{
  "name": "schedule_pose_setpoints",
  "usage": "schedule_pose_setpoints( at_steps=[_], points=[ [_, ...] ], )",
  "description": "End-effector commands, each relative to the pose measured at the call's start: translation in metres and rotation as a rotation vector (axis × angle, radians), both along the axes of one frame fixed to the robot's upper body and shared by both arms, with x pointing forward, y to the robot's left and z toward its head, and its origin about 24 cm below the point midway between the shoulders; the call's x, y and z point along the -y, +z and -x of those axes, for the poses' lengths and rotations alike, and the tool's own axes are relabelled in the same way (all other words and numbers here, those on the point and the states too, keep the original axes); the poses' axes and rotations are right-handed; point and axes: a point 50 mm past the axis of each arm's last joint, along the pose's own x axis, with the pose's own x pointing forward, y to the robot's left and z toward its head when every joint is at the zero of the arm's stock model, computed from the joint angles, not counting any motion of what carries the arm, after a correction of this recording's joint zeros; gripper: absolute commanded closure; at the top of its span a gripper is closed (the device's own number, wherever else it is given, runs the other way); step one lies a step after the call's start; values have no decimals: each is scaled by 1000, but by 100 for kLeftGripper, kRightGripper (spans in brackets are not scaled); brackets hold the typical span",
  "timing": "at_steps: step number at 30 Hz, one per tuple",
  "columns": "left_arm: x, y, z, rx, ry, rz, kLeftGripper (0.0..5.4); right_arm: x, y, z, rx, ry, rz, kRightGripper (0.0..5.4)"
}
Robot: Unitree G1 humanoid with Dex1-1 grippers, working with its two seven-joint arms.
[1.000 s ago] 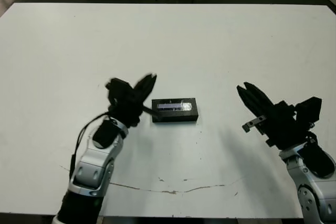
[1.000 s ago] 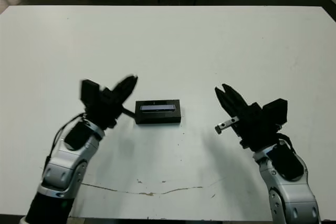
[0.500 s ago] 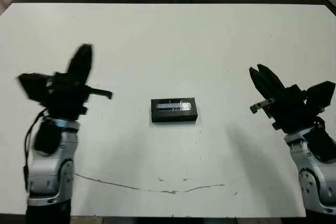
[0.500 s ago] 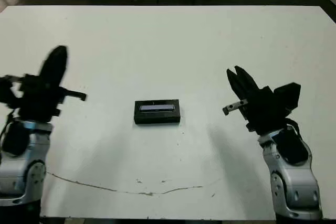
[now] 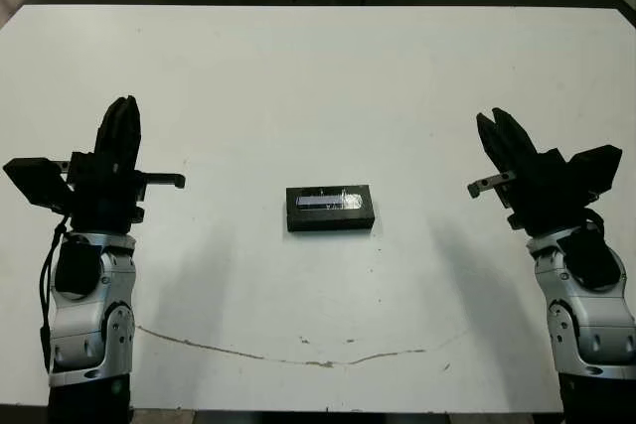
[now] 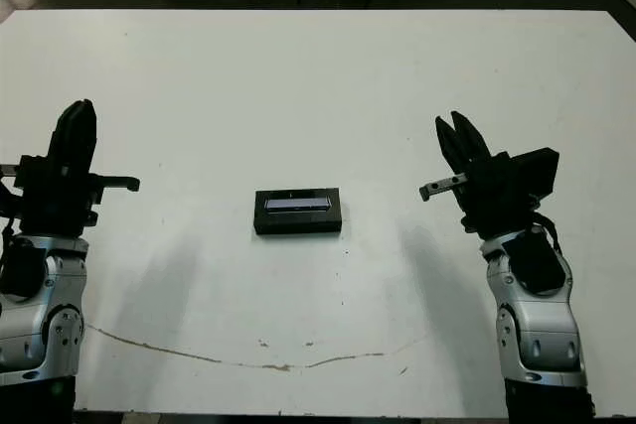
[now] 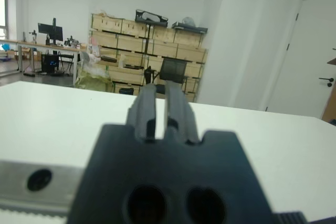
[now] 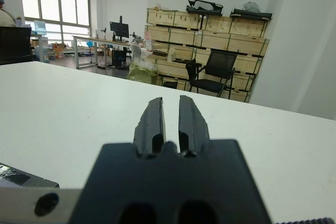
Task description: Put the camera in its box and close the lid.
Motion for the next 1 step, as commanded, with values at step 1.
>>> schedule_pose_setpoints(
  at_steps=[1],
  points=[
    [-2,-8,2,-55,9,5,538,0,-5,-1,-13,3,5,540]
  ],
)
